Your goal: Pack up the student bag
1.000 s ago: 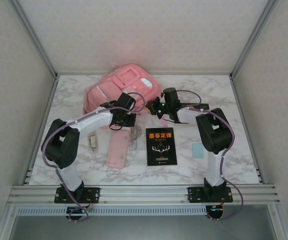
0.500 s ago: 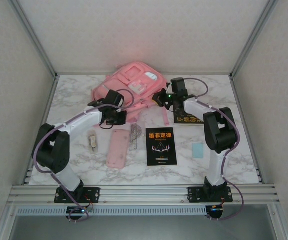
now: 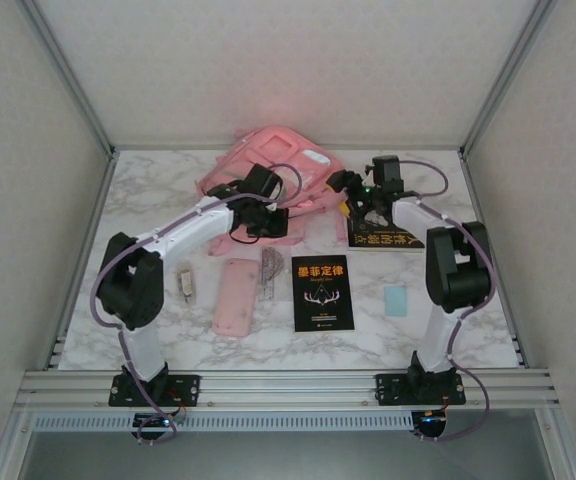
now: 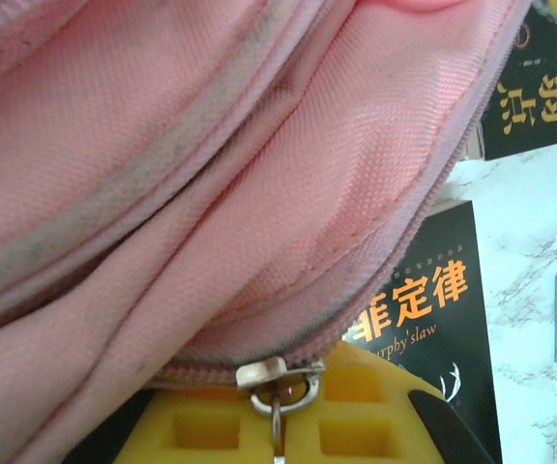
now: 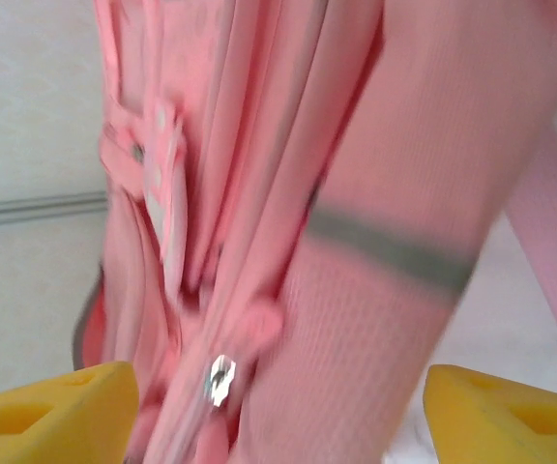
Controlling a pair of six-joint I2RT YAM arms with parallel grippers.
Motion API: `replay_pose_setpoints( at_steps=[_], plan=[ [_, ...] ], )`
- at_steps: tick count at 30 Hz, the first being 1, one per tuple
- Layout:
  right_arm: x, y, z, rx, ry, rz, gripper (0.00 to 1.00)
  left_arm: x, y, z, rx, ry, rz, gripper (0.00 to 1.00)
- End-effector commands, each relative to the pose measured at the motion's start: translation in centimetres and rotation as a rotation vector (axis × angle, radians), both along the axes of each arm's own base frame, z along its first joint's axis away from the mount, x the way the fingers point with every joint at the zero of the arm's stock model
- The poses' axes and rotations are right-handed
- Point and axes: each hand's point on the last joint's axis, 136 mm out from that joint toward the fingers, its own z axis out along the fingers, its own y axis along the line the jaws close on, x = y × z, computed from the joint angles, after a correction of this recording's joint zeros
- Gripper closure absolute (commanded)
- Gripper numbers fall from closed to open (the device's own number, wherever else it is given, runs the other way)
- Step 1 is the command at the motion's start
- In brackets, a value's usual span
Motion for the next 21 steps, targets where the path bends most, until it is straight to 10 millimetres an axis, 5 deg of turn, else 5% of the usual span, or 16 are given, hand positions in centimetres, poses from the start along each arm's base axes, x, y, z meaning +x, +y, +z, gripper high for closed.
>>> replay_pose_setpoints(
  at_steps=[1, 5, 11, 12, 16, 21],
  plan=[
    [-2.7, 1.6, 1.3, 0.057, 0.002, 0.015, 0.21, 0.3, -0.8, 1.2, -0.007, 0.002, 0.004, 1.0],
    [-4.4, 4.9, 0.0, 0.108, 0.014, 0.044, 0.21, -1.7, 1.1, -0.1, 0.096, 0.058, -0.004, 1.0],
    [-3.1, 10.4, -2.3, 0.181, 0.03, 0.066, 0.22, -3.5, 3.5, -0.6, 0.184, 0.088, 0.042, 1.0],
    [-2.8, 11.1, -2.9, 0.191, 0.027, 0.061, 0.27, -3.8, 4.0, -0.7, 0.202, 0.092, 0.052, 1.0],
    [-2.1, 12.0, -4.1, 0.238, 0.002, -0.012, 1.0, -4.8, 7.4, -2.0, 0.361, 0.119, 0.109, 1.0],
    [-3.1, 11.3, -4.9, 0.212, -0.037, -0.081, 1.0, -6.0, 12.6, -4.4, 0.469, 0.197, 0.232, 1.0]
  ],
)
